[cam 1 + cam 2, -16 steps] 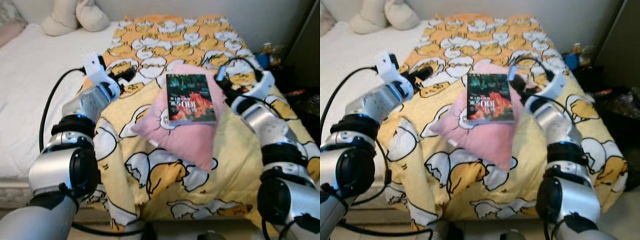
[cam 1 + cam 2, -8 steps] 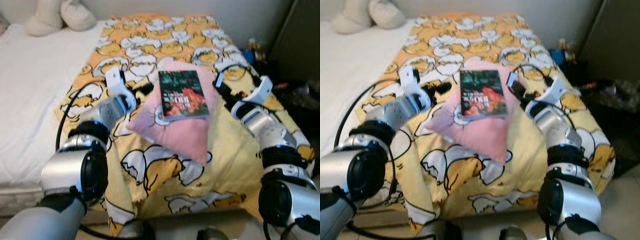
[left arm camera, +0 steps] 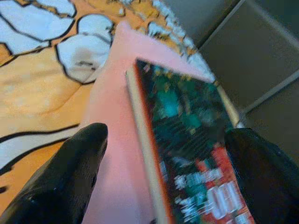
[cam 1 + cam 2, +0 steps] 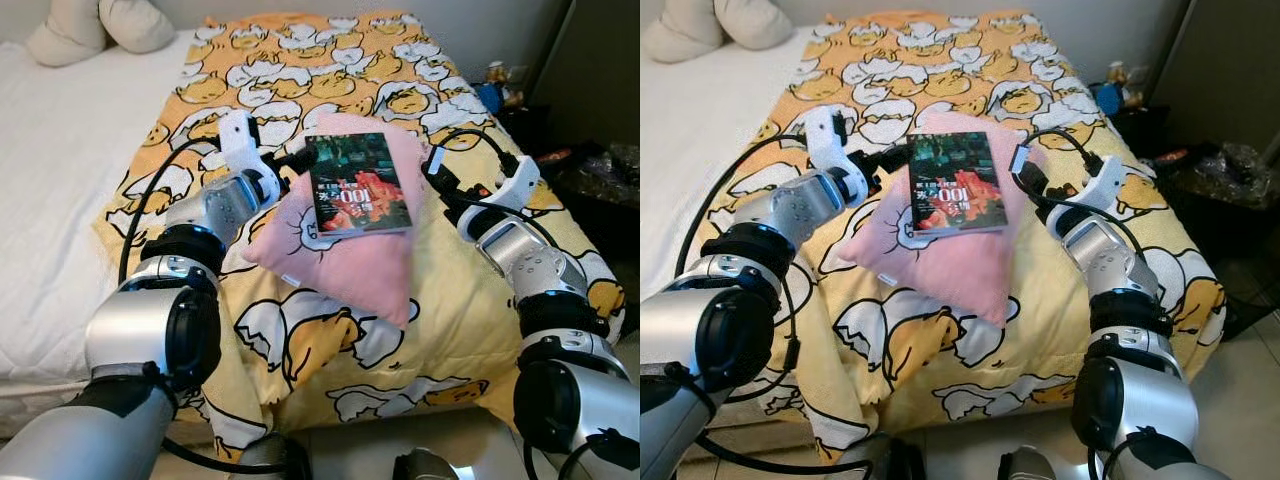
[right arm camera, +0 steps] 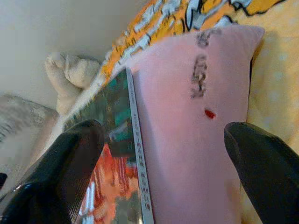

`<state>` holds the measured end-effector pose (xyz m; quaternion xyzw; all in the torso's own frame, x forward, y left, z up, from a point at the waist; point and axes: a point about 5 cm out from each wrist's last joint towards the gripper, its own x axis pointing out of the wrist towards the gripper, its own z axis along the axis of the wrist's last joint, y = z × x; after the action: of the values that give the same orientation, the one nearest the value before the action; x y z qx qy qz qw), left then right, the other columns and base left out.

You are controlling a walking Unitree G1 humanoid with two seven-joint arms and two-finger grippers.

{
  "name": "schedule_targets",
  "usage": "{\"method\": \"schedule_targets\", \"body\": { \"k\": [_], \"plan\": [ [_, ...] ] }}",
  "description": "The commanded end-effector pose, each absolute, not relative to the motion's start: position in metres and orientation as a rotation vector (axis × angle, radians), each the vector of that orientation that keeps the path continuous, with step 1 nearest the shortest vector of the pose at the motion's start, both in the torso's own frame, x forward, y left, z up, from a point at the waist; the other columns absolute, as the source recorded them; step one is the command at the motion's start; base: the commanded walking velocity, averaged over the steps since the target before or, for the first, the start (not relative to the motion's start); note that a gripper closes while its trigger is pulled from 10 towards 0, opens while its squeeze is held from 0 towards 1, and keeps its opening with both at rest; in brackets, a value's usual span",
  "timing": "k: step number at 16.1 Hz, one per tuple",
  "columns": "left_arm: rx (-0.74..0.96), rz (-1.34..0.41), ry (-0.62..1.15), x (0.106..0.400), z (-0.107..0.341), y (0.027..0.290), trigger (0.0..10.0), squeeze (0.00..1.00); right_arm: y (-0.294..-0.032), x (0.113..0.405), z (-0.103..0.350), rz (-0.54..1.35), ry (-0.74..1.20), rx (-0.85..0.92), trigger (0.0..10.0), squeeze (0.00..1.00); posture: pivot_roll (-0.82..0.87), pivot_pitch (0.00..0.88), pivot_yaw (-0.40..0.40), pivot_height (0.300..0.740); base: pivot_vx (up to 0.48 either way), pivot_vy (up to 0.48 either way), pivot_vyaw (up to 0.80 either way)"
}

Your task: Clean up the room

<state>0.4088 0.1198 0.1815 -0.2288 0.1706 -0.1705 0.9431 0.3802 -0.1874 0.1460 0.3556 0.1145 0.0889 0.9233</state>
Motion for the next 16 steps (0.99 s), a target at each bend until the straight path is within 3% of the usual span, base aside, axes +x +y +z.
{"method": "schedule_targets", "body": {
  "k": [1, 16],
  "plan": [
    [-0.445, -0.334, 0.396, 0.406, 0.172, 0.12, 10.0, 0.0, -0.178, 0.384, 0.148, 0.19, 0.274, 0.711, 10.0, 0.0, -0.19, 0.086, 0.085, 0.7, 0.0, 0.0, 0.0],
    [-0.496, -0.384, 0.461, 0.399, 0.159, 0.085, 10.0, 0.0, -0.143, 0.398, 0.154, 0.231, 0.334, 0.701, 10.0, 0.0, -0.18, 0.072, 0.077, 0.7, 0.0, 0.0, 0.0]
  ]
}}
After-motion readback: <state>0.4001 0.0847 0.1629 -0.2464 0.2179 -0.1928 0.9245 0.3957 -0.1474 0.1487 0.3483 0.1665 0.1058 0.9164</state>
